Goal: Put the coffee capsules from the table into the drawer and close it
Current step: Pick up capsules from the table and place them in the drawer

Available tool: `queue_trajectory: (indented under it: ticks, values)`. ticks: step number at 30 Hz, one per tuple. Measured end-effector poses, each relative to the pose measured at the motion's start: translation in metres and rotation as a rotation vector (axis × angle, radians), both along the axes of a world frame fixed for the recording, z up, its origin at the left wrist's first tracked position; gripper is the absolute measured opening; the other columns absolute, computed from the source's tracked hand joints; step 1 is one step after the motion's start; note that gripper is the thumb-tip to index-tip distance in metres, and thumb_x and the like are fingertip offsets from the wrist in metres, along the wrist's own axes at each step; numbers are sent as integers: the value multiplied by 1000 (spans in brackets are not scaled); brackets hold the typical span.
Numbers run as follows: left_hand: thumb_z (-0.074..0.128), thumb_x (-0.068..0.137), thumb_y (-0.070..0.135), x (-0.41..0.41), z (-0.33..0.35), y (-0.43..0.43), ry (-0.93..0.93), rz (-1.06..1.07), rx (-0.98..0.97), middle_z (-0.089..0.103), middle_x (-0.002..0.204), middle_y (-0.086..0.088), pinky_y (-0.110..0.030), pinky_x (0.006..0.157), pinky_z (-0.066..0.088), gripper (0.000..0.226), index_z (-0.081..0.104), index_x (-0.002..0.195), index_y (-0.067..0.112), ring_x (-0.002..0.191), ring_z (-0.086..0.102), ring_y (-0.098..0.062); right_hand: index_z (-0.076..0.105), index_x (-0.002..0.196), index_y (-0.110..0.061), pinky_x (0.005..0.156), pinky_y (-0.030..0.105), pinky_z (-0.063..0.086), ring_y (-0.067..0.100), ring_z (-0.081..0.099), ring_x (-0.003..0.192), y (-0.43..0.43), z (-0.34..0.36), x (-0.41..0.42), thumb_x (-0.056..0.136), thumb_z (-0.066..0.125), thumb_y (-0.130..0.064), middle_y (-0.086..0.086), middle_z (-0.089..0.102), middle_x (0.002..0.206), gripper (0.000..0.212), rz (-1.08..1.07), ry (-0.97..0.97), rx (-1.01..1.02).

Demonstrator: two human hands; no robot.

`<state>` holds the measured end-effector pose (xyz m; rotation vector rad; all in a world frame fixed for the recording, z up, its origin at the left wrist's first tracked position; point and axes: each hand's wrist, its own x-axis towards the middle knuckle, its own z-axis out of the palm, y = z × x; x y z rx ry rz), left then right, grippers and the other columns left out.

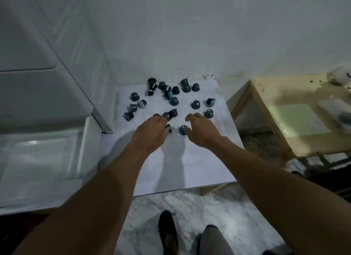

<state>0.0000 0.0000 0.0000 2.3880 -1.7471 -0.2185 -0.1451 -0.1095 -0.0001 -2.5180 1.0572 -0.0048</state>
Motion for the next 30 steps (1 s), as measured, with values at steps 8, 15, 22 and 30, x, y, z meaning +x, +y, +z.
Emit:
queue_trajectory:
  ticks: [8,15,22,30]
  values:
    - [59,90,20,16,-44,-37,183,39,34,51,122,-9,-43,89,49,32,55,121,14,108,55,-30,53,122,-7,85,43,50,37,58,101,-19,-41,25,91,51,-15,16,57,118,32,-37,67,70]
    - [59,90,19,22,-74,-52,203,-15,83,55,118,-11,-37,90,48,33,58,122,14,109,55,-27,56,121,-11,78,33,42,38,58,98,-33,-72,38,91,52,-20,14,57,113,31,-49,69,120]
    - [57,90,22,21,-78,-52,248,25,68,62,103,-14,-38,79,44,28,60,115,11,96,59,-32,61,108,-7,69,28,34,37,57,90,-36,-74,40,88,56,-17,15,58,103,23,-65,52,114]
    - [57,90,24,25,-51,-34,282,61,26,67,91,-14,-38,78,45,24,65,104,7,87,61,-34,54,100,-1,71,38,46,36,56,85,-27,-45,34,86,54,-12,17,59,96,18,-120,35,102]
